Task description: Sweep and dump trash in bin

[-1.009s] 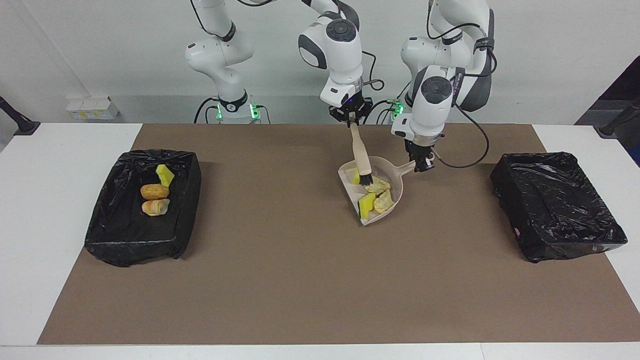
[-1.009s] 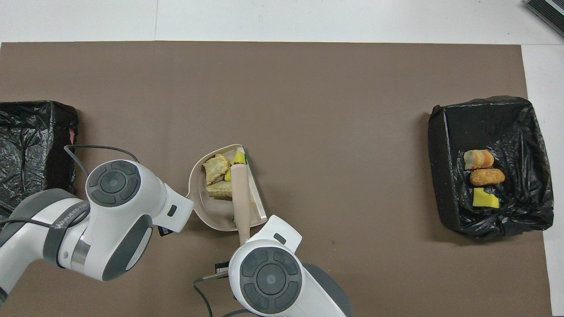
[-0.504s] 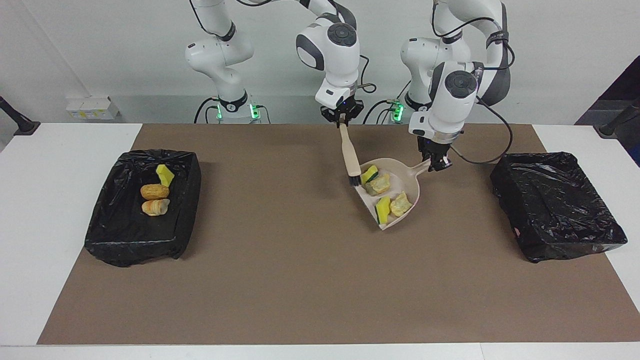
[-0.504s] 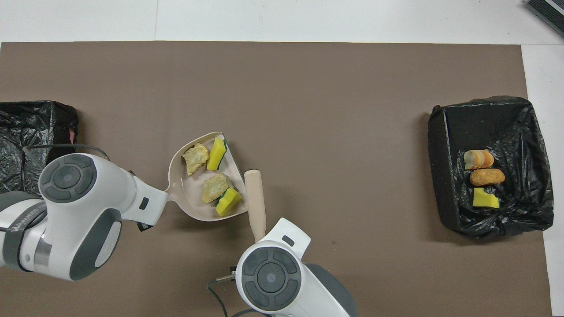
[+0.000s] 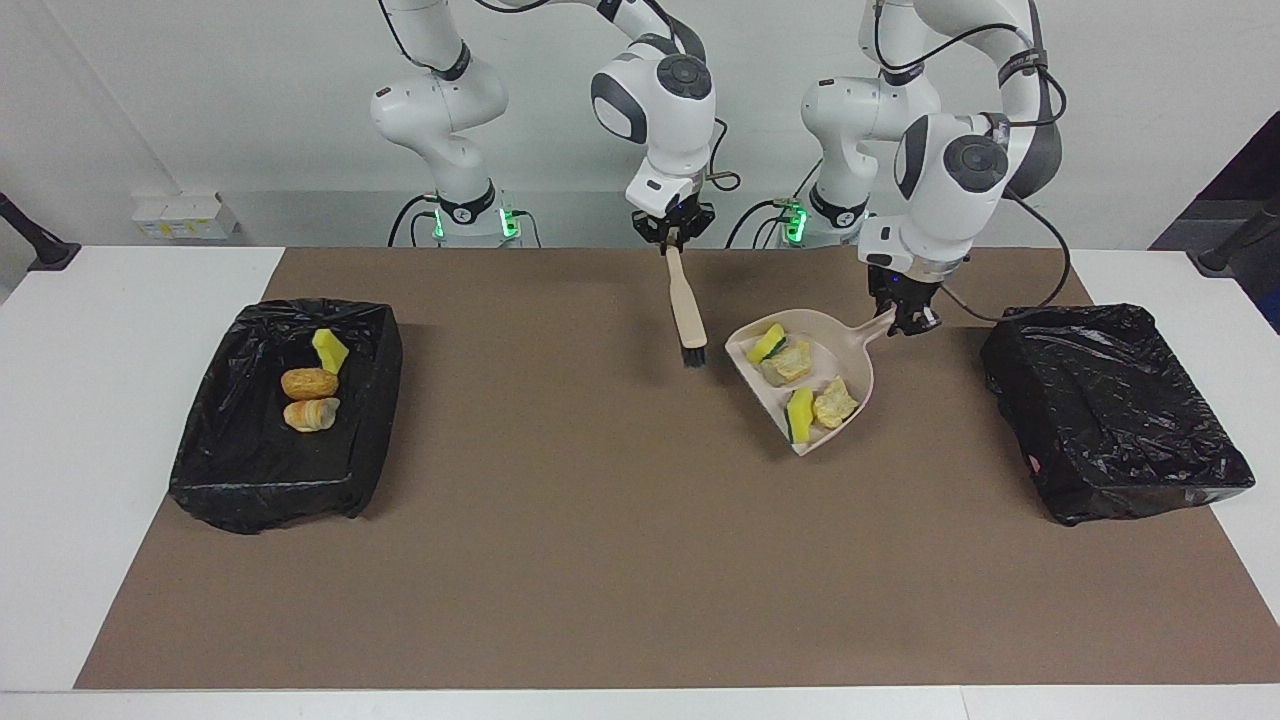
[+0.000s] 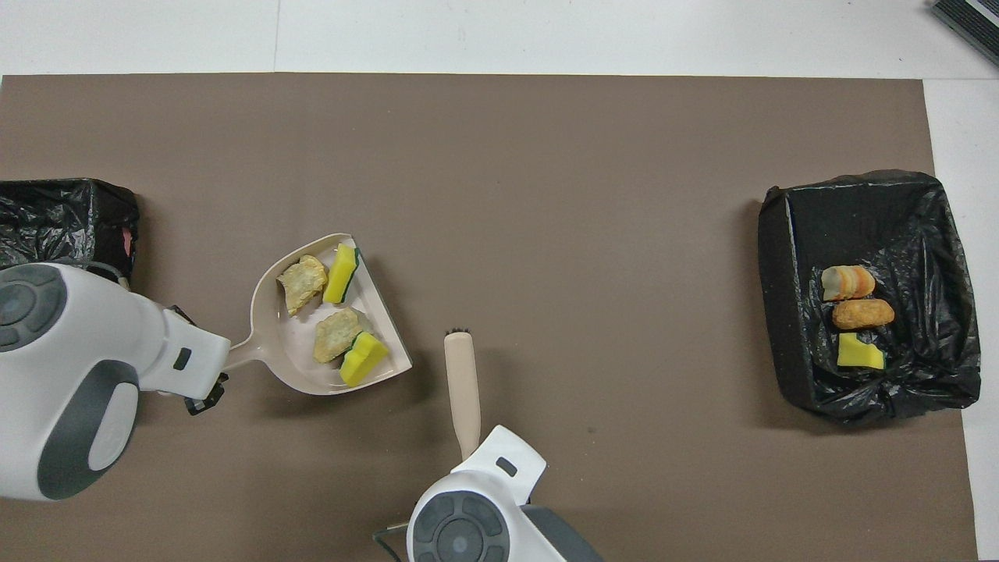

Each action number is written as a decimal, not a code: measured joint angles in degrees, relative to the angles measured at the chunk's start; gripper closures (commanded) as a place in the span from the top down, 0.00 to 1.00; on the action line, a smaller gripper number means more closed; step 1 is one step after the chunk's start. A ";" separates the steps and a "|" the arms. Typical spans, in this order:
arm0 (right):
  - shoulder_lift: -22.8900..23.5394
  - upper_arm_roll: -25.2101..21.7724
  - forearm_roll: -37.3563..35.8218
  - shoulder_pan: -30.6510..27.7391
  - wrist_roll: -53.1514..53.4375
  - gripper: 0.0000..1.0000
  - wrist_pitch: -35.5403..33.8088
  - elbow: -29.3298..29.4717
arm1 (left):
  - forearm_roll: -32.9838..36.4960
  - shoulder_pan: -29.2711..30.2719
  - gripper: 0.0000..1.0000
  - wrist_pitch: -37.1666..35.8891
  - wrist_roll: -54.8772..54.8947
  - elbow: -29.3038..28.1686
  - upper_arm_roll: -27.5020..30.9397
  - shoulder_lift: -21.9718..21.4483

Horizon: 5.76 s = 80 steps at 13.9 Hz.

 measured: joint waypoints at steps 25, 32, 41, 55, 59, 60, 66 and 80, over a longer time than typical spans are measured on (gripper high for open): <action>11.66 -0.19 -2.21 1.19 4.71 0.37 -2.03 4.83 | 10.34 39.41 0.00 -14.62 35.69 43.03 5.14 16.33; 11.63 -0.20 -2.27 -0.18 3.91 0.75 -2.03 6.83 | 29.77 31.01 0.00 -8.29 36.02 43.34 3.34 21.54; 4.29 -0.42 -2.30 -13.26 -2.76 1.00 -2.64 9.04 | 48.10 24.55 0.00 -8.52 30.33 41.66 3.27 22.92; 1.90 -4.11 -8.89 -41.41 -27.20 1.00 -23.10 32.37 | 66.11 12.64 0.00 -20.15 14.02 39.46 3.36 23.30; 1.91 -4.17 -9.09 -41.76 -27.21 1.00 -26.64 35.13 | 64.34 10.61 0.00 -21.30 13.19 41.72 3.15 21.00; 1.96 -4.16 -9.09 -41.76 -27.21 1.00 -26.64 35.13 | 63.50 10.60 0.00 -21.31 13.25 42.88 3.13 20.50; 2.34 -4.09 -9.09 -41.87 -27.21 1.00 -26.64 35.13 | 46.43 7.91 0.00 -25.04 2.41 46.61 1.61 19.46; 2.41 -15.46 -8.95 -31.38 -27.21 1.00 -29.59 36.97 | 4.68 -11.65 0.00 -20.67 -62.85 41.67 -3.42 21.34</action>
